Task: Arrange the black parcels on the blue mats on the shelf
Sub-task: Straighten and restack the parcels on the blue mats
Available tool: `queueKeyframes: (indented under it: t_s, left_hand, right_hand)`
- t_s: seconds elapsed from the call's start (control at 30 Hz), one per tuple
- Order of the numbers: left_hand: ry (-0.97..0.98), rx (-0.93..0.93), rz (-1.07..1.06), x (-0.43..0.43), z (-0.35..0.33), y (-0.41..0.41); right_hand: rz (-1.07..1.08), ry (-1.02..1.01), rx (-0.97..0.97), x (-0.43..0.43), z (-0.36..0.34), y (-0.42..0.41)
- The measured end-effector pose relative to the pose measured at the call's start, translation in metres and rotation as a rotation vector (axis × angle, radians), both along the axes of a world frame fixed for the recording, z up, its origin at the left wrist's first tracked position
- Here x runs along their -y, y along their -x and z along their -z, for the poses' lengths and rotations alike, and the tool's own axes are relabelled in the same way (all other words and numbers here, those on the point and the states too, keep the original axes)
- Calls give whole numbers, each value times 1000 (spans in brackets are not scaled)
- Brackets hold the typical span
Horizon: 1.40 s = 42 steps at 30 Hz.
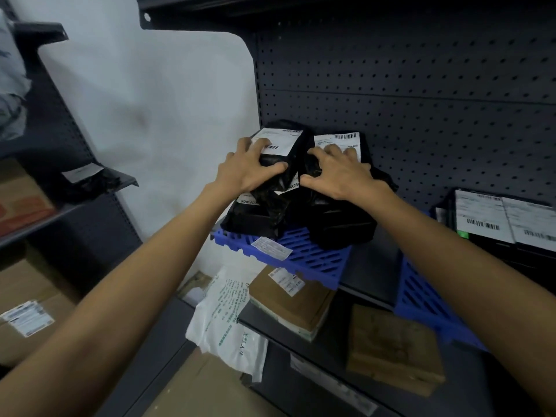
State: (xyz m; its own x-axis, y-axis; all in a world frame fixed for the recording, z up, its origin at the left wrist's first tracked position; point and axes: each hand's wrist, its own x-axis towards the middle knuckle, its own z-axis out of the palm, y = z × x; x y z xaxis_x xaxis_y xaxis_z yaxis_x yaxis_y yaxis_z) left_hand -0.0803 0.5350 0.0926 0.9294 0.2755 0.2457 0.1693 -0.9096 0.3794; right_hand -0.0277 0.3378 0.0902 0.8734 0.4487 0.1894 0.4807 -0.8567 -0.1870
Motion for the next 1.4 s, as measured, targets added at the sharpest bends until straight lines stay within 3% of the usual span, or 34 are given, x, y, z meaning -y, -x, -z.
queueKeyframes:
  t_s: [0.33,0.57,0.8,0.93,1.03,1.13,1.3,1.4]
  left_hand:
    - [-145,184,-117,19,-7,0]
    - [-350,198,-128,60,6,11]
    - [-351,262,-89,83,20,17]
    - [-132,392,-47,80,40,34]
    - [27,403,-26,79,57,48]
    - [124,337,-44,81,68,51]
    - [240,410,-25,94,75,48]
    - [228,423,-49,97,75,48]
  right_hand:
    - [-114,-216,74,34,-20,-23]
    - [-315,-133,75,76,-5,-63]
    - [-459,30,76,87,-9,-77]
    - [-604,39,193,73,-15,-64]
    - [-679,161,166,57,-12,-56]
    - [-677,131,204,45,-6,-51]
    - [-588,114,381,31,9,-36]
    - [-551,89,390,29,10,-33]
